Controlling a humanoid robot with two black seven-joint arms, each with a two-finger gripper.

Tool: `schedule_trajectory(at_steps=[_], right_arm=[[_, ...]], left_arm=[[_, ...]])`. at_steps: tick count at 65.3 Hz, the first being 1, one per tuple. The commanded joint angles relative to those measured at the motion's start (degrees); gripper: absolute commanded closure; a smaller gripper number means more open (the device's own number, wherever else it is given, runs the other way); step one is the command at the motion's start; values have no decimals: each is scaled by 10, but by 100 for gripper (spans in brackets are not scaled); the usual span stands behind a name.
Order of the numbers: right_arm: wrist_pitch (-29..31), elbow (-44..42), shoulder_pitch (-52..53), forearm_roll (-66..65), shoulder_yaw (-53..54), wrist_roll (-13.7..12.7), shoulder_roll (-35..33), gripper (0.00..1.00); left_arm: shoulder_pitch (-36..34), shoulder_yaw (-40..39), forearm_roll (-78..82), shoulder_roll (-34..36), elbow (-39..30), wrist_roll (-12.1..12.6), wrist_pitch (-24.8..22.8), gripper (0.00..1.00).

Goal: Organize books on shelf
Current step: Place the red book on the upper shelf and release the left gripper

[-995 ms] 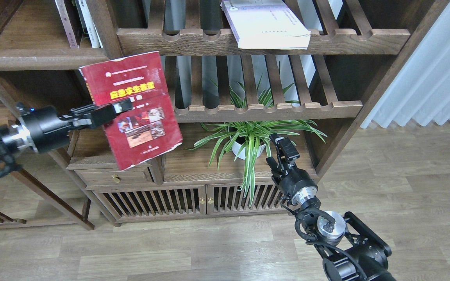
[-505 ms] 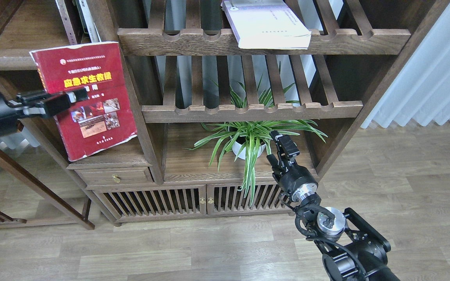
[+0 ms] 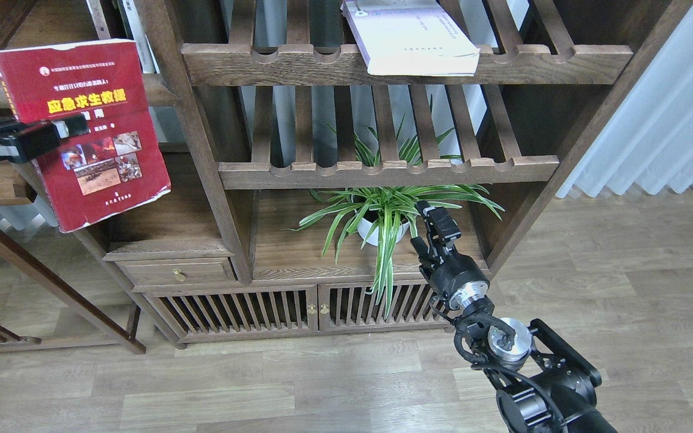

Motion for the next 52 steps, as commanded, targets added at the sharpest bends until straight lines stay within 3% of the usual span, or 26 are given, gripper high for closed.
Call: schedule_trajectory(at_steps=[1,28,52], right_arm=[[0,-2,2,0,-1,0,0,1],[0,-8,3,-2,-8,0,0,1],[0,-8,5,-2,-13,0,0,1]], left_arm=[[0,-4,-18,24,4,0,0,93],[-20,-3,-42,75,53,0,0,91],[-75,7,-41,65,110,5,0,91]])
